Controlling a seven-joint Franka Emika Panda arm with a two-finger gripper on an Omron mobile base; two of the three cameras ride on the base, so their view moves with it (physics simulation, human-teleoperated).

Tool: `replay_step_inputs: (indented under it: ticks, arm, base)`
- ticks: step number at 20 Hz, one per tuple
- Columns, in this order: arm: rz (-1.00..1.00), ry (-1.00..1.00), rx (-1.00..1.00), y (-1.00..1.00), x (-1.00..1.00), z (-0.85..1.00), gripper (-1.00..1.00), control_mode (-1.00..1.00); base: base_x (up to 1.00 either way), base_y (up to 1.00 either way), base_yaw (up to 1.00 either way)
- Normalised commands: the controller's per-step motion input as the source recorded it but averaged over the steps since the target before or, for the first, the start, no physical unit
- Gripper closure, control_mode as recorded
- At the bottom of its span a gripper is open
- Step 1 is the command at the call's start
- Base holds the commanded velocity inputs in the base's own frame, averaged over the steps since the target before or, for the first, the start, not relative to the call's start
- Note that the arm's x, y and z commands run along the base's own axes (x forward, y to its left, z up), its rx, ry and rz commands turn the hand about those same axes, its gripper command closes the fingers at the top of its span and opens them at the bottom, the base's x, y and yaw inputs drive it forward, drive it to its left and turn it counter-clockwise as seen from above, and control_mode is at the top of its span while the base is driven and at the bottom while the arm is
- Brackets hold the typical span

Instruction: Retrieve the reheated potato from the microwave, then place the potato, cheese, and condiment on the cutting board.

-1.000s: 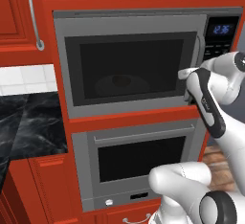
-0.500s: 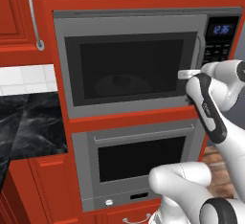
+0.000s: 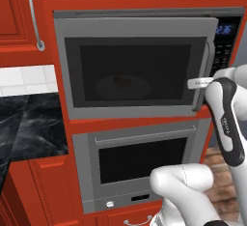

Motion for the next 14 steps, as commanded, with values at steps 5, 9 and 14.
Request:
replay_step_inputs:
  ticks: [5, 9, 14]
  arm:
    - [-0.04, -0.01, 0.09, 0.21, -0.78, 0.18, 1.0, -1.0]
    - [-0.1, 0.02, 0.13, 0.21, -0.74, 0.21, 1.0, -1.0]
    - [-0.06, 0.08, 0.15, 0.19, -0.74, 0.19, 1.0, -1.0]
  base:
    - [0.0, 0.0, 0.0]
    - [0.0, 0.0, 0.0]
    - [0.0, 0.0, 0.0]
